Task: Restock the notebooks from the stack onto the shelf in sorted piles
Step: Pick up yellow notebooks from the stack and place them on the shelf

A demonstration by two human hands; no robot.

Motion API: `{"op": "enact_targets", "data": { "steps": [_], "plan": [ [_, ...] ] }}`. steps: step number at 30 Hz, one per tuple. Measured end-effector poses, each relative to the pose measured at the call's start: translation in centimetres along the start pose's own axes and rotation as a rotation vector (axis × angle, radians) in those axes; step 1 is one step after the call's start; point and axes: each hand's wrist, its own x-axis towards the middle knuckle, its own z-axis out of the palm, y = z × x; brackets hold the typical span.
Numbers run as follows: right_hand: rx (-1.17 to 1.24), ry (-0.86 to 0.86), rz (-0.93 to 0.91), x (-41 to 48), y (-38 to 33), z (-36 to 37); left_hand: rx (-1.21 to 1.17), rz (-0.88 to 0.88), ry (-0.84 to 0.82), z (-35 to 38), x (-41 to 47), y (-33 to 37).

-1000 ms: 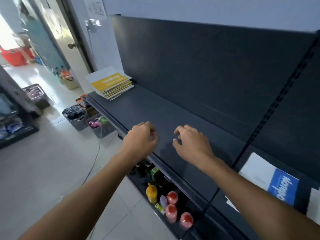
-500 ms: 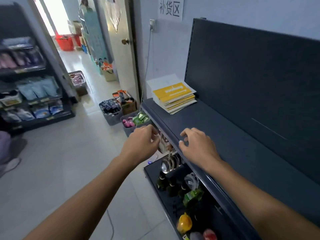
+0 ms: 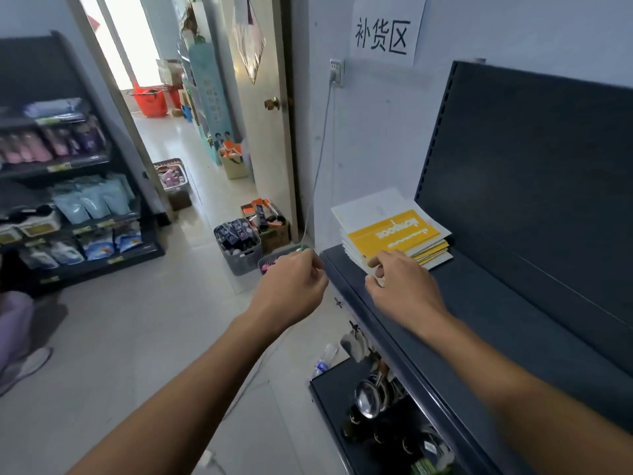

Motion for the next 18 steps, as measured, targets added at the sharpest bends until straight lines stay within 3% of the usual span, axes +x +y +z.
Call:
{"op": "enact_targets", "data": {
  "steps": [18],
  "plan": [
    [-0.039, 0.082, 0.39, 9.7, 6.3, 0.9, -0.019, 0.34, -0.159, 4.4, 18.4, 1.6]
  ]
}}
